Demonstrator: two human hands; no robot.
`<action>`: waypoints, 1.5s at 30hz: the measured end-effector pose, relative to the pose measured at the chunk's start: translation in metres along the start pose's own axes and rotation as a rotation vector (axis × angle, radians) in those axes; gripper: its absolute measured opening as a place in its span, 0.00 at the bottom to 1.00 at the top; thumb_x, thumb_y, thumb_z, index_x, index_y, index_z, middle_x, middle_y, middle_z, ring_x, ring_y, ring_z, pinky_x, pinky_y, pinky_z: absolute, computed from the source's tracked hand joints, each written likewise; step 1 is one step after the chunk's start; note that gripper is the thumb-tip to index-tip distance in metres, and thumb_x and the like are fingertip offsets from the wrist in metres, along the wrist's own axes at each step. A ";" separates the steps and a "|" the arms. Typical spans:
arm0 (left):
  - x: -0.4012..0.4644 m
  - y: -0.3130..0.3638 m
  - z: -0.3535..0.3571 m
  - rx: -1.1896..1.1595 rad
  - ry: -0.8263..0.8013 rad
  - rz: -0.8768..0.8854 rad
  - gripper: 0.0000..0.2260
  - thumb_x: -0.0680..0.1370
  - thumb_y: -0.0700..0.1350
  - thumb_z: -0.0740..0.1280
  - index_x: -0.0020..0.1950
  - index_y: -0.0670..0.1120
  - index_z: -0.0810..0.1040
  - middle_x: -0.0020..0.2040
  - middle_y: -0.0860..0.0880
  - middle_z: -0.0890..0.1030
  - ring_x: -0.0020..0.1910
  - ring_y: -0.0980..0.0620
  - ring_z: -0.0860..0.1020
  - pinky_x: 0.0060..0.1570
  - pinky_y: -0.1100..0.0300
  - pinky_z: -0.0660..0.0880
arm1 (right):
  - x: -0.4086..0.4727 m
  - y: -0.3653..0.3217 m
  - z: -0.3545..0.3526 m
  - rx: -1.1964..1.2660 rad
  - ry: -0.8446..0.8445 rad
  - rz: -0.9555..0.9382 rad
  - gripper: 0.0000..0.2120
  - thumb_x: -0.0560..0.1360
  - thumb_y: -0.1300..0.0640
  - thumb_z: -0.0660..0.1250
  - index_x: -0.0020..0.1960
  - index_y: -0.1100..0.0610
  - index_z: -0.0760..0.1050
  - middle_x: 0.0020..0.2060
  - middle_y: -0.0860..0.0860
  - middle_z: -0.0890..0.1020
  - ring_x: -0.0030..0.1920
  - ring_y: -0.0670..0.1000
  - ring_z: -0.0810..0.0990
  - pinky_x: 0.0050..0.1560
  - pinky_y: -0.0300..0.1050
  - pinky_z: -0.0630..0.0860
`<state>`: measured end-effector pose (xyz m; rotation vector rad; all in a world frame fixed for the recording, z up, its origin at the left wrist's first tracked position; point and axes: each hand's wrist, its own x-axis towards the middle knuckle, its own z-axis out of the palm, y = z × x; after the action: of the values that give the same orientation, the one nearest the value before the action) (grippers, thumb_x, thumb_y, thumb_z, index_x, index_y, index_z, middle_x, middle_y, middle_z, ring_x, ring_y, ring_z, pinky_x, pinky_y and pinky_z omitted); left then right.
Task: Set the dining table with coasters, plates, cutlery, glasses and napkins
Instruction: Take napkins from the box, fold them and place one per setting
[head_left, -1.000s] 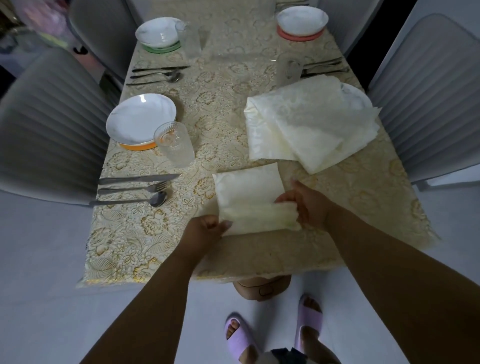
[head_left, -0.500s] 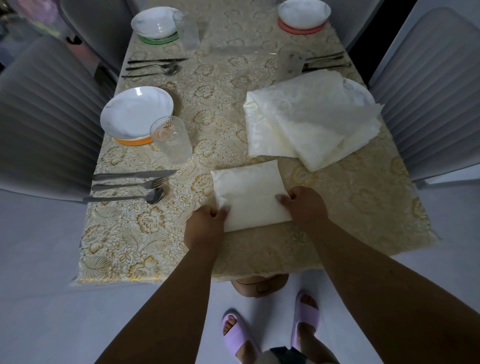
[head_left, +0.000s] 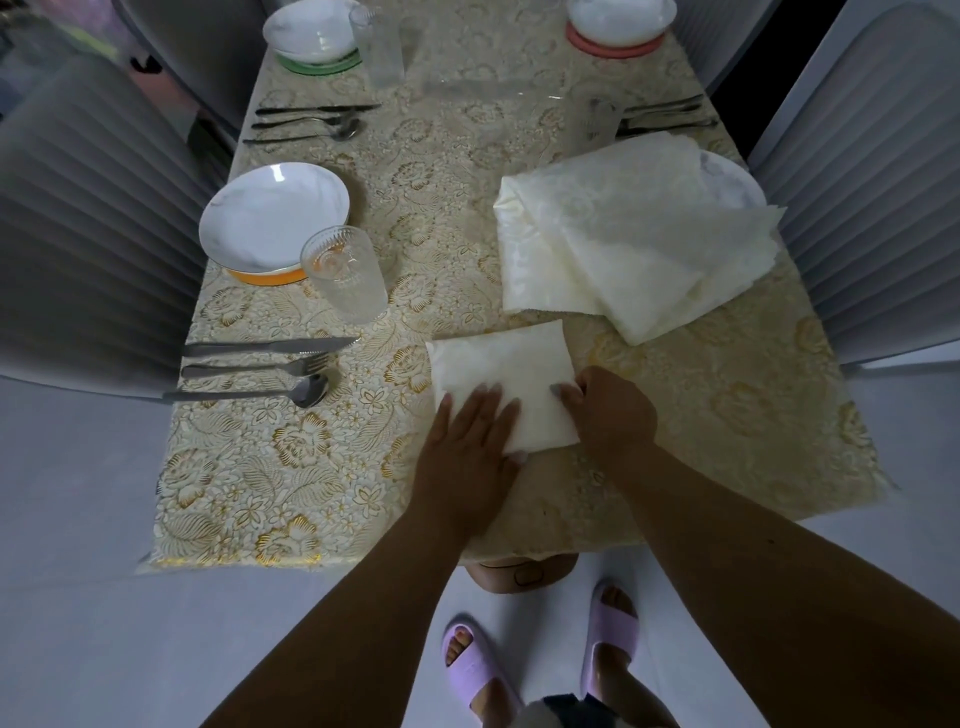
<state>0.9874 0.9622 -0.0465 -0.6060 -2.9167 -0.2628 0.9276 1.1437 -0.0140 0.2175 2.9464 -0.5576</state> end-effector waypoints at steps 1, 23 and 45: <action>-0.003 -0.002 0.002 -0.005 -0.071 -0.049 0.26 0.80 0.59 0.51 0.74 0.48 0.67 0.74 0.42 0.66 0.75 0.45 0.60 0.72 0.43 0.53 | 0.000 -0.001 0.000 0.007 0.004 0.037 0.18 0.78 0.41 0.60 0.49 0.56 0.73 0.42 0.52 0.79 0.45 0.55 0.79 0.40 0.44 0.67; -0.008 -0.048 -0.011 -0.144 -0.184 -0.005 0.33 0.73 0.55 0.56 0.76 0.42 0.62 0.76 0.43 0.62 0.75 0.46 0.59 0.74 0.53 0.47 | -0.004 0.033 -0.011 0.051 -0.211 -0.692 0.26 0.73 0.58 0.61 0.71 0.55 0.67 0.71 0.52 0.68 0.71 0.46 0.62 0.70 0.42 0.57; 0.058 -0.037 -0.020 -0.229 0.079 -0.902 0.18 0.81 0.56 0.58 0.52 0.41 0.76 0.46 0.40 0.79 0.48 0.40 0.76 0.51 0.49 0.70 | 0.050 -0.021 -0.002 0.249 0.006 0.029 0.20 0.78 0.44 0.61 0.32 0.50 0.61 0.30 0.45 0.65 0.38 0.50 0.69 0.34 0.43 0.60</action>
<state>0.9220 0.9463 -0.0222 0.7254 -2.8849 -0.6908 0.8752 1.1314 -0.0124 0.2862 2.8681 -0.9206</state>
